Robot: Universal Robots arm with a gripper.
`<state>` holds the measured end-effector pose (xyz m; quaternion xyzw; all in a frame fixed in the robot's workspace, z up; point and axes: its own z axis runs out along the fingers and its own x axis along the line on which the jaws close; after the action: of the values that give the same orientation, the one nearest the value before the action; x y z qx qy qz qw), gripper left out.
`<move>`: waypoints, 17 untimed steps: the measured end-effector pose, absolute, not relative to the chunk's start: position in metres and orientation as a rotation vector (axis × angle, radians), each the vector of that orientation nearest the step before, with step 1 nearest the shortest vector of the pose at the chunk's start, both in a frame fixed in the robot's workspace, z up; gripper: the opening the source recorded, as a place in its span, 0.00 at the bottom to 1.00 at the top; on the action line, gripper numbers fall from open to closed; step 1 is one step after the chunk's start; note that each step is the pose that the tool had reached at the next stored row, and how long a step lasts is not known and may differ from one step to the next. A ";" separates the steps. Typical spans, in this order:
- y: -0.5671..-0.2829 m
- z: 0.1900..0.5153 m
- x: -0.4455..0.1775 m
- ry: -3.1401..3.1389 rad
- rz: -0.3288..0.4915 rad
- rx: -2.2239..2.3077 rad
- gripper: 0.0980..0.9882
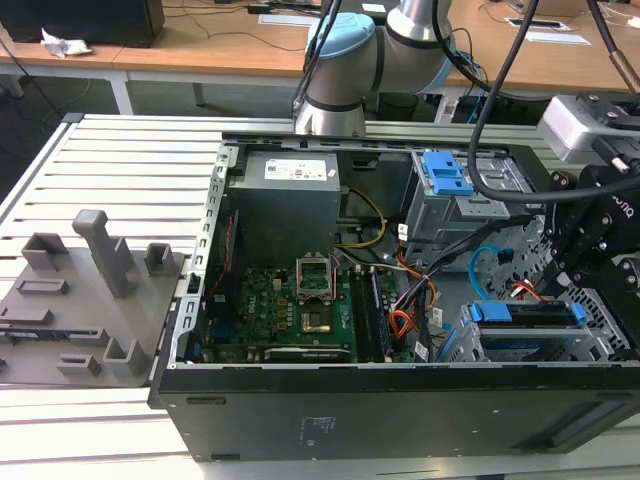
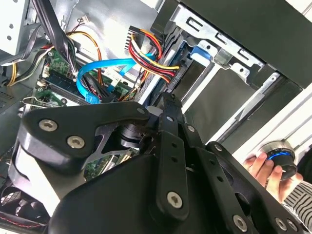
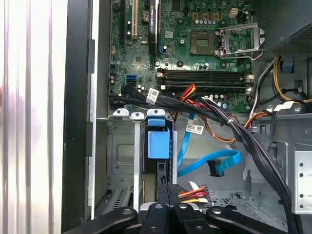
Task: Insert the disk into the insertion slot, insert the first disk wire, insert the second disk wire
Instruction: 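Insert the first disk wire, then insert the second disk wire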
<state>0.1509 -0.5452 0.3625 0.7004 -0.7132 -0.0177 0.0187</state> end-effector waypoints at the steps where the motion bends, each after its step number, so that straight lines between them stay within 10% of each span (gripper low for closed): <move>1: -0.545 0.362 0.151 -2.214 -0.055 2.175 0.01; 15: -0.545 0.362 0.151 -2.214 -0.055 2.175 0.02; 17: -0.545 0.362 0.151 -2.214 -0.055 2.175 0.22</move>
<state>0.1508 -0.5452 0.3618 0.7004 -0.7133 -0.0177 0.0187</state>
